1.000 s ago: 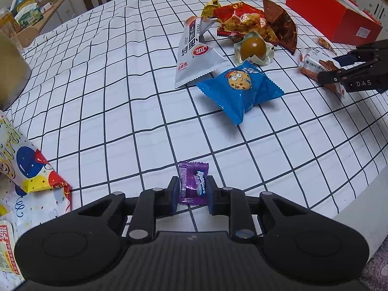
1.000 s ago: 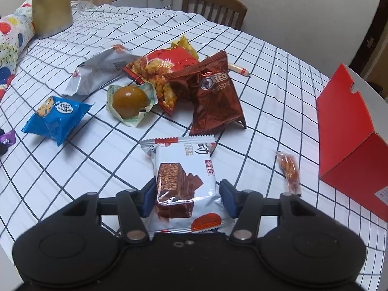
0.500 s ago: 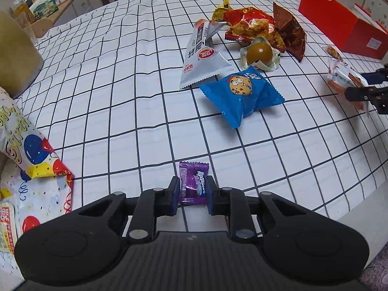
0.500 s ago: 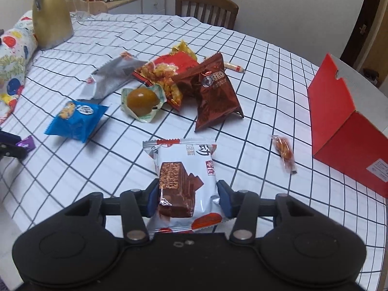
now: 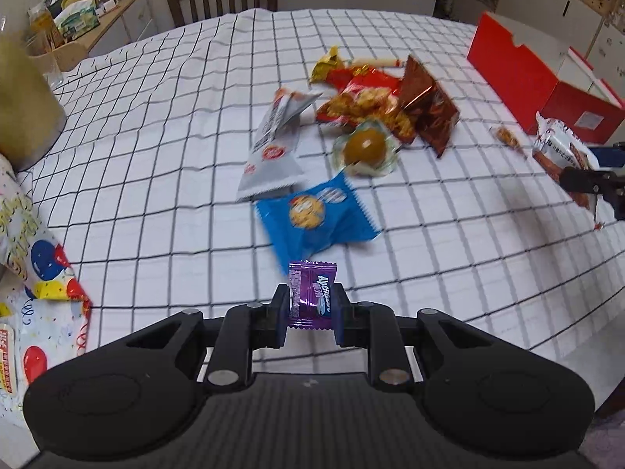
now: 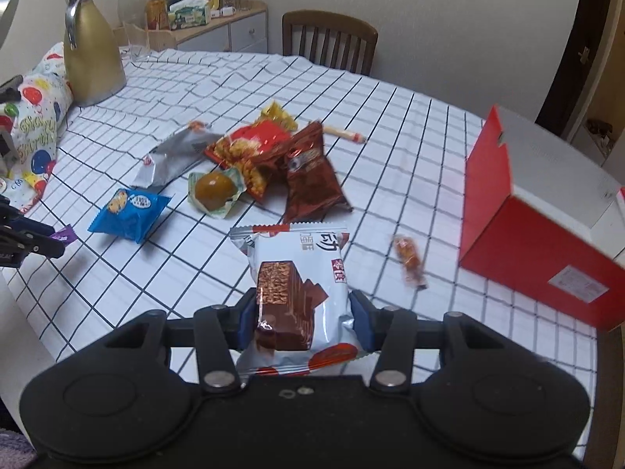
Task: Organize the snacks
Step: 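Carry the purple candy and wafer pack with both tools over the red box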
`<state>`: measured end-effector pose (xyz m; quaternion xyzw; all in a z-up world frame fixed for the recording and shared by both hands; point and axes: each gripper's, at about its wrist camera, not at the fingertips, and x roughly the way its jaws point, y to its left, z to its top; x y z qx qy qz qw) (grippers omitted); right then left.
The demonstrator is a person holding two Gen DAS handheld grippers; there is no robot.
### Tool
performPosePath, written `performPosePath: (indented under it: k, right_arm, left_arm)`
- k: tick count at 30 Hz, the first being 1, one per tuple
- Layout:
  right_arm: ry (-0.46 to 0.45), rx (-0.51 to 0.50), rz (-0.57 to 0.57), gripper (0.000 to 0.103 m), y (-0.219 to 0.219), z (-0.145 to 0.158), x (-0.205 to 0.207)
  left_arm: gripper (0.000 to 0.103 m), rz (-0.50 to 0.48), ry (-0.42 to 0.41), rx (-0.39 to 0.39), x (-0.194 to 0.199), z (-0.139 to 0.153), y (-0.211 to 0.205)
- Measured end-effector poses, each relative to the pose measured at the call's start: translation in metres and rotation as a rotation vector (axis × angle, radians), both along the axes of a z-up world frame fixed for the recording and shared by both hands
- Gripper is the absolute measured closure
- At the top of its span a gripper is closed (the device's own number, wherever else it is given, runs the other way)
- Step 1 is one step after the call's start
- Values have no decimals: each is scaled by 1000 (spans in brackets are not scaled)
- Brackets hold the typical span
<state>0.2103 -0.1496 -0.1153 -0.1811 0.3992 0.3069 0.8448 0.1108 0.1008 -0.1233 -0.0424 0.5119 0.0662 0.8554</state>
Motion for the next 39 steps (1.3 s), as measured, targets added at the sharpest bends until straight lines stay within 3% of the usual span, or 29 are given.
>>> performPosePath:
  k: [7, 20, 27, 39]
  right_arm:
    - [-21, 29, -8, 55, -28, 27, 17]
    - [-80, 69, -48, 55, -97, 73, 68]
    - [-103, 67, -84, 55, -130, 83, 101]
    - [-101, 61, -178, 55, -186, 80, 164]
  left_arm:
    - [82, 18, -39, -39, 37, 26, -39]
    - [82, -107, -123, -30, 126, 71, -140]
    - [82, -162, -176, -21, 175, 90, -191]
    - [82, -204, -168, -24, 255, 89, -257]
